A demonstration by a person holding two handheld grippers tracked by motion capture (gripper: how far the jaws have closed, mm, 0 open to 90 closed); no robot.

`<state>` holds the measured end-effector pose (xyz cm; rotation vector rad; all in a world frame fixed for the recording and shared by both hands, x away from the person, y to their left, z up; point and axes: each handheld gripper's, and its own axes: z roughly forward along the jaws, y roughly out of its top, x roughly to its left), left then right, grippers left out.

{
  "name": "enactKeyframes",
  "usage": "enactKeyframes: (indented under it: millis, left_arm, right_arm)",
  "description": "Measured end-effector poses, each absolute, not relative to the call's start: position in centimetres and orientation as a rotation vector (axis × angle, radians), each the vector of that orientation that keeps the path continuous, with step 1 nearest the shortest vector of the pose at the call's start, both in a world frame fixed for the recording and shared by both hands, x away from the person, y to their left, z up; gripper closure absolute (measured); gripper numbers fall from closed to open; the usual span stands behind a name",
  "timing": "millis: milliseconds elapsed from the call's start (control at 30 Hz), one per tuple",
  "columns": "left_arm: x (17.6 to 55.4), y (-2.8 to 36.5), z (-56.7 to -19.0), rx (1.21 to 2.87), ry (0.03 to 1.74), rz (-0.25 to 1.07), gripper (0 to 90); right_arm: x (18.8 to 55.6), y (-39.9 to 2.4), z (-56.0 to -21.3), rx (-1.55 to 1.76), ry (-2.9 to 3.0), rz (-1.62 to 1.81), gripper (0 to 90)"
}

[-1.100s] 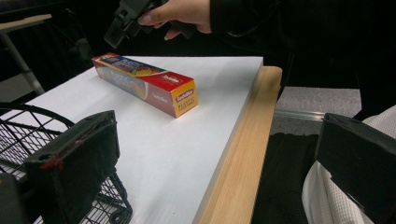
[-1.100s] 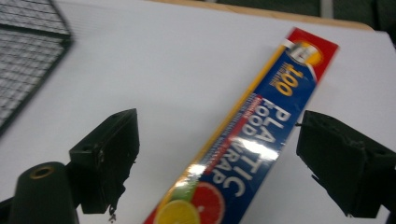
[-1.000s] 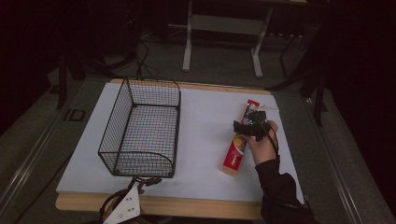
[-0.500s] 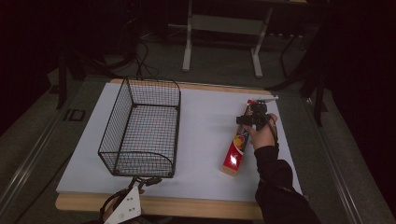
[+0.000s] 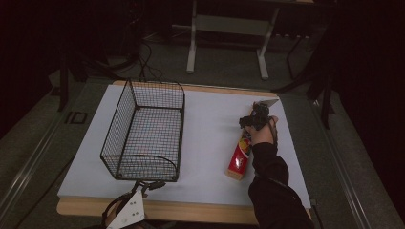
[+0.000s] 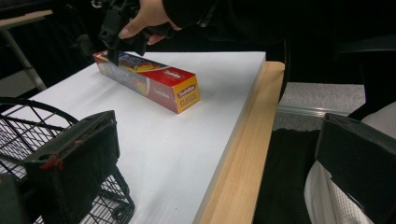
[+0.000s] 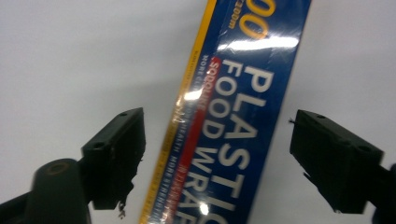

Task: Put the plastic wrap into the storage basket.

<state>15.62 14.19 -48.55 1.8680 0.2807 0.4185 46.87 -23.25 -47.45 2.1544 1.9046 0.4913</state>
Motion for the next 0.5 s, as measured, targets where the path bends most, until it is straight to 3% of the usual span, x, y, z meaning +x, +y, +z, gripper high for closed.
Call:
enactKeyframes:
  millis: [500]
  left_arm:
    - [15.5,14.2,-48.5,1.863,0.275,0.421,0.1]
  right_arm:
    - [47.1,-22.4,-50.0,2.263,1.884,0.363,25.8]
